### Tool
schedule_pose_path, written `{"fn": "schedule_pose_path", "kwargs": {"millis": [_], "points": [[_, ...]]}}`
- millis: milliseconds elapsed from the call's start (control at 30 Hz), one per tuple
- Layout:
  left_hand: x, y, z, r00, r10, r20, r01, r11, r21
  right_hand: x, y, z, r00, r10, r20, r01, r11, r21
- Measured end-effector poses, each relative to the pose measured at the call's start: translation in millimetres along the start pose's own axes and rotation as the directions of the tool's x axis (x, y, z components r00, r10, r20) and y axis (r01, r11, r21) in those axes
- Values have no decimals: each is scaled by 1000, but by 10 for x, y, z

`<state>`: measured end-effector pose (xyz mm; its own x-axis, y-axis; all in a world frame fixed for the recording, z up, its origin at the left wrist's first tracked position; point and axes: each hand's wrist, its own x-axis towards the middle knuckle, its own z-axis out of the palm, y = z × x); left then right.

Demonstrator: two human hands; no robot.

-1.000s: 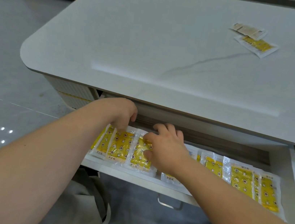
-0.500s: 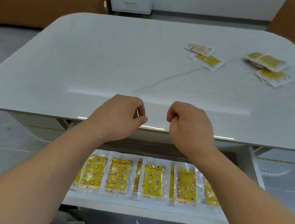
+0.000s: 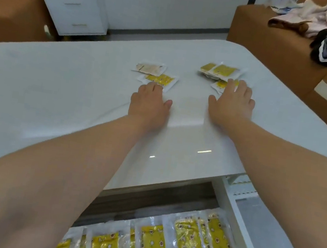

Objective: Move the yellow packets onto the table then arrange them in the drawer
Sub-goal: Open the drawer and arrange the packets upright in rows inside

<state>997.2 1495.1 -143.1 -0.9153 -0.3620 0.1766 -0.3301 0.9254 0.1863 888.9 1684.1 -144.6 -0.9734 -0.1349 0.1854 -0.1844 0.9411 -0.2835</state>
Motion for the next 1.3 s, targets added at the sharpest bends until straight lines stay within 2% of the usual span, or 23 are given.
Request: {"fn": "schedule_pose_path", "kwargs": {"millis": [200,400,500,600,833,1067,1200,1300], "points": [[655,92,162,999,-18,32,14,992,127,654,25,68,996,-33,88,42,994,-97],[607,85,322,994,-45,97,29,987,156,810,-56,214,982,-89,168,124,968,-216],[439,74,234,997,-12,75,-1,986,169,574,-152,195,978,-153,141,186,947,-263],[145,49,108,995,9,95,-27,982,186,181,-267,145,967,-180,180,217,952,-215],[-901,-141,-258,992,70,104,-88,979,182,-871,-540,-251,924,-249,290,322,915,-241],[-2193,-611,-669,980,122,157,-151,971,186,-2050,-752,-372,867,-436,239,468,878,-97],[-2539,-817,-809,986,77,147,-104,978,182,-2258,-827,-406,822,-513,248,548,831,-94],[-2464,-837,-836,997,29,67,-37,992,120,-2215,-856,-485,846,-480,232,500,866,-29]]}}
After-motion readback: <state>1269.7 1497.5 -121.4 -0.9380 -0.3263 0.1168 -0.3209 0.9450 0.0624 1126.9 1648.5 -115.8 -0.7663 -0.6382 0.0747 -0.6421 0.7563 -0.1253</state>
